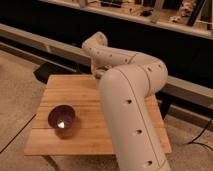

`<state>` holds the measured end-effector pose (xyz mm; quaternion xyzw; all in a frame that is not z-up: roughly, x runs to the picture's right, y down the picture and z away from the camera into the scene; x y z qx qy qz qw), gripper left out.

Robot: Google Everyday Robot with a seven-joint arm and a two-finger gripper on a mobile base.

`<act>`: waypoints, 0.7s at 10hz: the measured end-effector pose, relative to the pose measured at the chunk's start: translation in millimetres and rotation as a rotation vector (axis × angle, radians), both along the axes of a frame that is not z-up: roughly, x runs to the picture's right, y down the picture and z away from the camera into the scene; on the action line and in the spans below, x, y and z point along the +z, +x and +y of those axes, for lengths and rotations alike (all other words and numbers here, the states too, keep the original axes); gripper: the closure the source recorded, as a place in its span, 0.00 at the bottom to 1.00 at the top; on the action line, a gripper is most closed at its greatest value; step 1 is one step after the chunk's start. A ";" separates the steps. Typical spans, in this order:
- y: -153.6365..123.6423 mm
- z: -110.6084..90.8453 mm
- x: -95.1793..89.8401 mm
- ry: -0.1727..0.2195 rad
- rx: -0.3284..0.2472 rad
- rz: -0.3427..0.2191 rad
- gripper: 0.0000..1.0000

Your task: Place the white sponge in the ceramic cup

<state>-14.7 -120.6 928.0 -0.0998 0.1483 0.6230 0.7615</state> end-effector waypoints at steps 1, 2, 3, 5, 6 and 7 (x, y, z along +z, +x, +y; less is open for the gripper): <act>-0.1 -0.9 -0.5 0.001 -0.001 0.000 0.20; -0.4 -2.0 -1.9 0.001 -0.003 -0.001 0.20; -0.5 -3.7 -6.4 0.001 -0.006 -0.002 0.20; -7.0 -7.1 -30.0 -0.014 -0.016 -0.029 0.20; -11.7 -4.9 -44.5 -0.036 -0.027 -0.048 0.20; -19.3 5.8 -65.9 -0.093 -0.040 -0.078 0.20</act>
